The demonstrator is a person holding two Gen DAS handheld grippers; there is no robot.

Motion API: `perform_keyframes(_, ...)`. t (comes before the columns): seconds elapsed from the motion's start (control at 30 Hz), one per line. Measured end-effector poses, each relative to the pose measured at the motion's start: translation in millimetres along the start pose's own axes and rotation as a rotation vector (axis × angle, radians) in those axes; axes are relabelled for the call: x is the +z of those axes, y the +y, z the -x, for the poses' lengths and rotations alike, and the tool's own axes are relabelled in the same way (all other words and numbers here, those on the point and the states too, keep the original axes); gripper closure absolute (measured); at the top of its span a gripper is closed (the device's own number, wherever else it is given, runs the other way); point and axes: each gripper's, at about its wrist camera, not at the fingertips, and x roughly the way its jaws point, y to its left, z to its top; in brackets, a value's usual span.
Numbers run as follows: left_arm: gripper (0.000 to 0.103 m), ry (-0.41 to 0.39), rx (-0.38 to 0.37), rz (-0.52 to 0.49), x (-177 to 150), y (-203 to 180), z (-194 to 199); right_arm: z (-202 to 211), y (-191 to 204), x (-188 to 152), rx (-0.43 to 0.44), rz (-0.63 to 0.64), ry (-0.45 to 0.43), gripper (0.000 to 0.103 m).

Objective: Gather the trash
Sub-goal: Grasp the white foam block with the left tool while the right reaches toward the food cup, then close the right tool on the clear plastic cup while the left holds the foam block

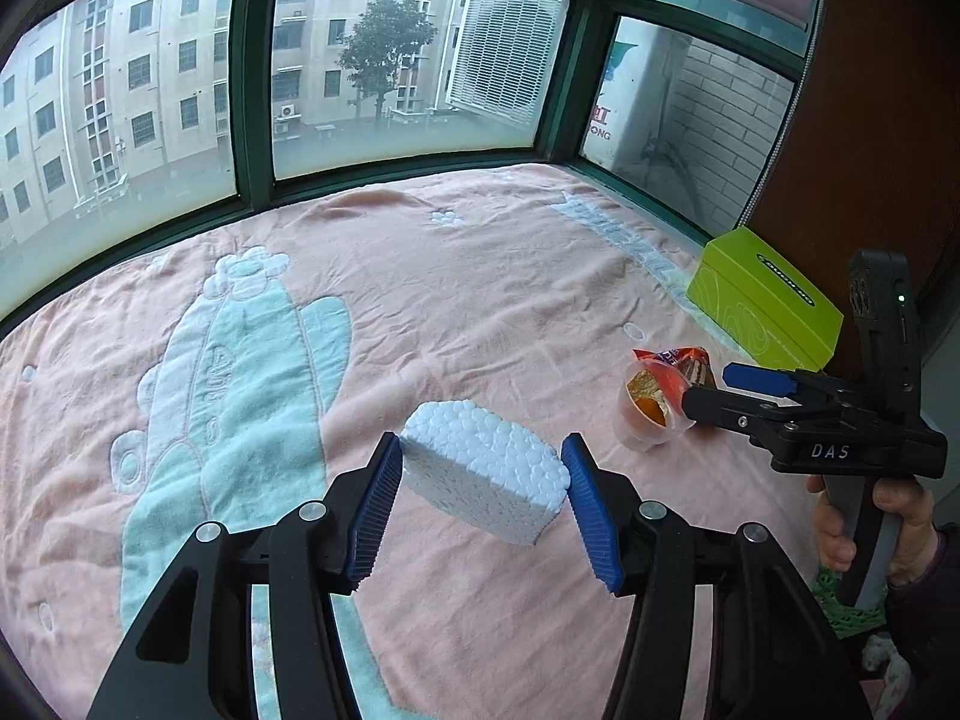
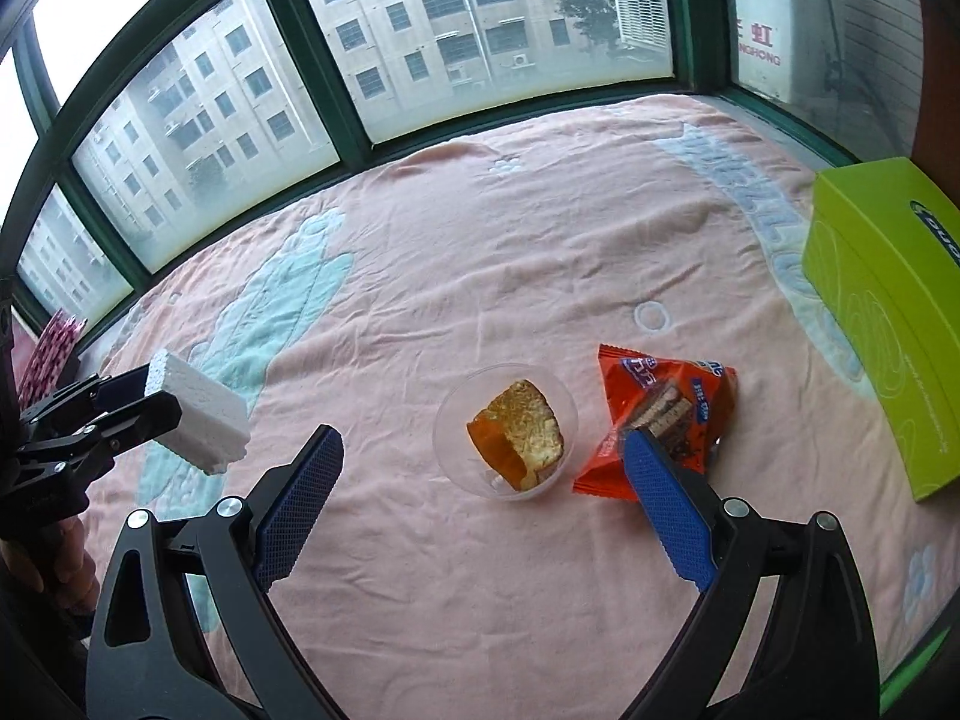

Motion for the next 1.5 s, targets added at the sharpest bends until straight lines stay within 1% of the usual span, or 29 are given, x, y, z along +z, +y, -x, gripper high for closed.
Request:
perform_keyframes(0.17,0.050,0.004,0.015,0.031,-3,13,2,-22,-2,7,0.007,0.005,0.037,0.009)
perform_keyframes(0.27,0.050,0.003,0.020,0.044,-4,19,2,-30,-1,10,0.043,0.006,0.054,0.009)
perform_keyframes(0.47,0.050,0.002,0.023,0.059,-5,24,2,-18,22,7,0.108,0.068,0.030,0.009)
perform_keyframes(0.6,0.050,0.003,0.021,0.062,-6,24,1,-13,36,3,0.181,0.080,0.034,0.009)
perform_keyframes(0.73,0.050,0.003,0.022,0.065,-8,25,2,-10,43,1,0.214,0.081,0.034,0.009)
perform_keyframes(0.87,0.050,0.005,0.023,0.072,-9,27,1,-12,40,2,0.219,0.054,0.038,0.009)
perform_keyframes(1.0,0.050,0.003,0.023,0.073,-8,27,1,-17,32,2,0.194,0.018,0.045,0.009)
perform_keyframes(1.13,0.050,0.006,0.021,0.075,-8,28,-1,-22,24,2,0.194,-0.033,0.049,0.009)
perform_keyframes(1.4,0.050,0.012,0.021,0.076,-10,28,0,-39,10,-1,0.165,-0.120,0.065,0.010)
perform_keyframes(1.43,0.050,0.012,0.021,0.078,-10,28,0,-41,7,-2,0.170,-0.136,0.068,0.010)
perform_keyframes(1.5,0.050,0.015,0.022,0.079,-11,29,-1,-44,2,-3,0.182,-0.174,0.072,0.014)
